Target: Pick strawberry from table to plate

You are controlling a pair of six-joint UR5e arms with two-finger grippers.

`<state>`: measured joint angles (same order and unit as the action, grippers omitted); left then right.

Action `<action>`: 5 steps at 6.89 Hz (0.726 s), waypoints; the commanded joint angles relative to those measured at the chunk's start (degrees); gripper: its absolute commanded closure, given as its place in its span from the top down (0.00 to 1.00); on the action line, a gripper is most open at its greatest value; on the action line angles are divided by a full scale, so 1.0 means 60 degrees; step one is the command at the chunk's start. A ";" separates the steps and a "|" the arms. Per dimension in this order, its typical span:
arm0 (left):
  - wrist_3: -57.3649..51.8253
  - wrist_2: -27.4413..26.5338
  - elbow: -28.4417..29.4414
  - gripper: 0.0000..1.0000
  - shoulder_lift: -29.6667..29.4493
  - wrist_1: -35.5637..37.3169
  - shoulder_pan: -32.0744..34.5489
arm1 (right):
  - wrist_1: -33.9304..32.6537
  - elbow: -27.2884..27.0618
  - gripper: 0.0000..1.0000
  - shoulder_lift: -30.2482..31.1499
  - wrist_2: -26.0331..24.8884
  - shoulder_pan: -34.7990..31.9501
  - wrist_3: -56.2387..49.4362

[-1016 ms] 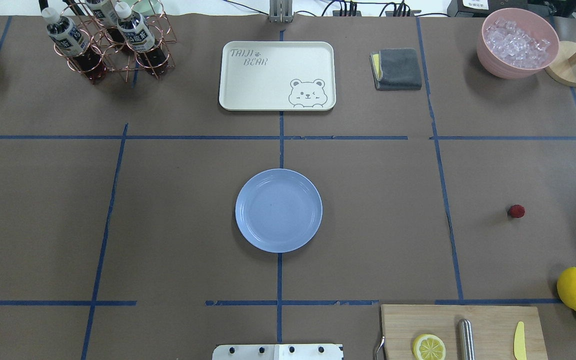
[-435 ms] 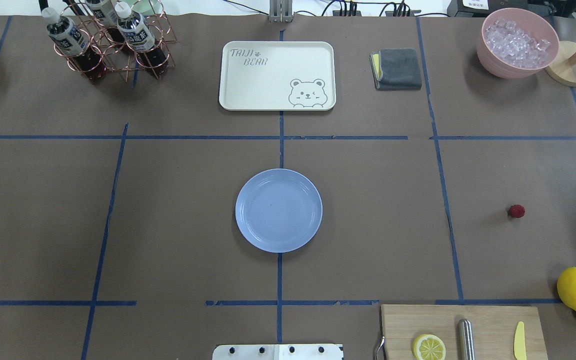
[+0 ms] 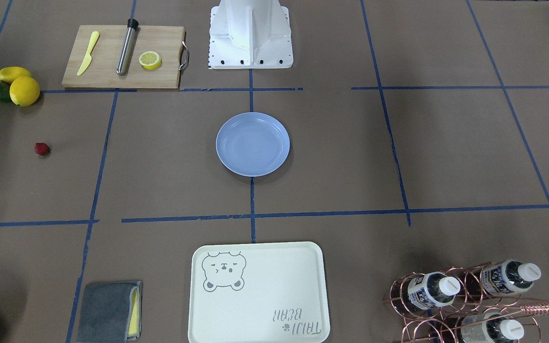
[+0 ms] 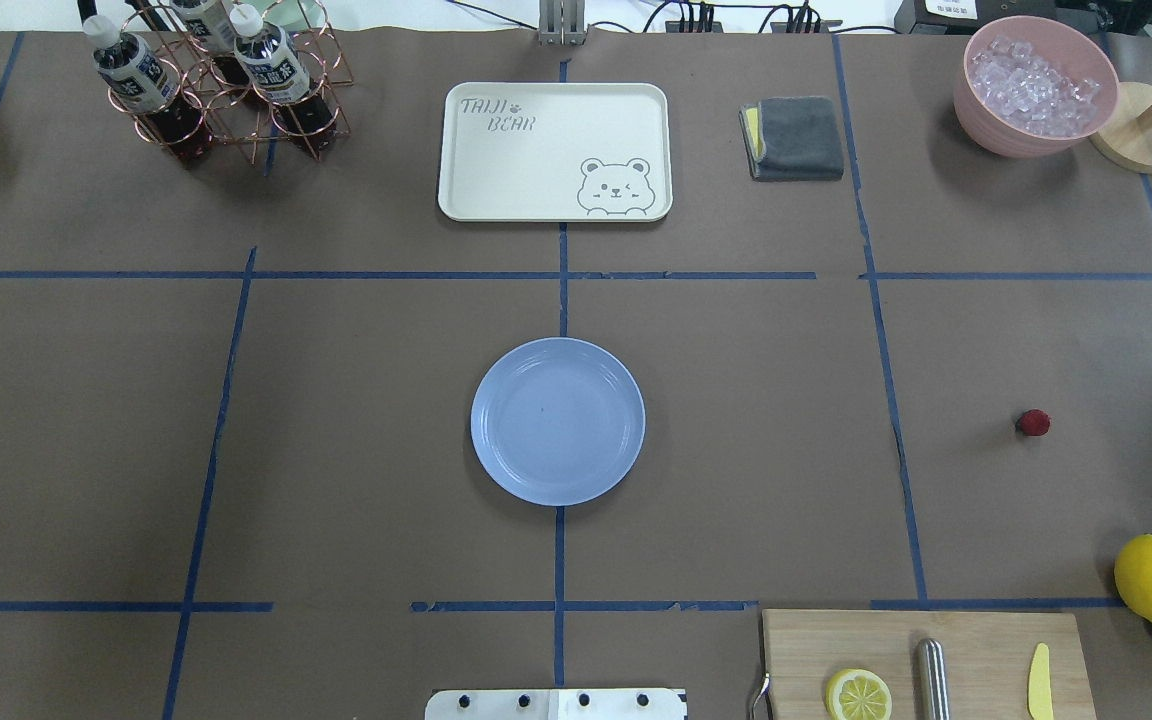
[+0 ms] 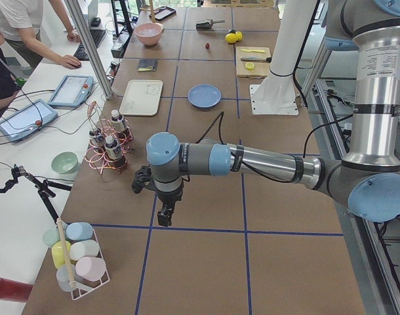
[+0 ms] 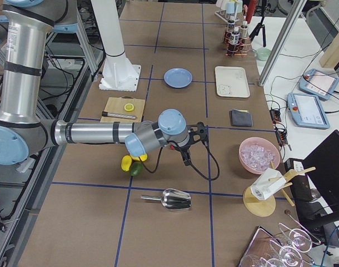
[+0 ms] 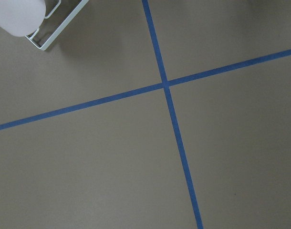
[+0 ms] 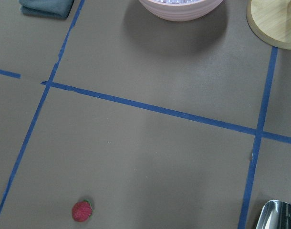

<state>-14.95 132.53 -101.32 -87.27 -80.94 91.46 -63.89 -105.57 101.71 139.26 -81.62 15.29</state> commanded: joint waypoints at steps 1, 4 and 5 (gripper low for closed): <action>-0.0027 0.0207 -0.0046 1.00 0.0029 -0.0015 0.0006 | 0.0042 -0.0569 1.00 0.0011 -0.1612 0.1907 0.2148; -0.0027 0.0193 -0.0251 1.00 -0.0001 -0.0015 0.0006 | 0.1652 -0.0570 1.00 0.0011 -0.4057 0.4893 0.5631; -0.0027 0.0193 -0.0237 1.00 -0.0001 -0.0015 0.0006 | 0.1814 -0.0512 1.00 0.0026 -0.4499 0.5483 0.6002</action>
<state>-15.12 133.71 -102.60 -87.26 -81.04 91.49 -54.95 -108.89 101.79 116.73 -54.43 46.57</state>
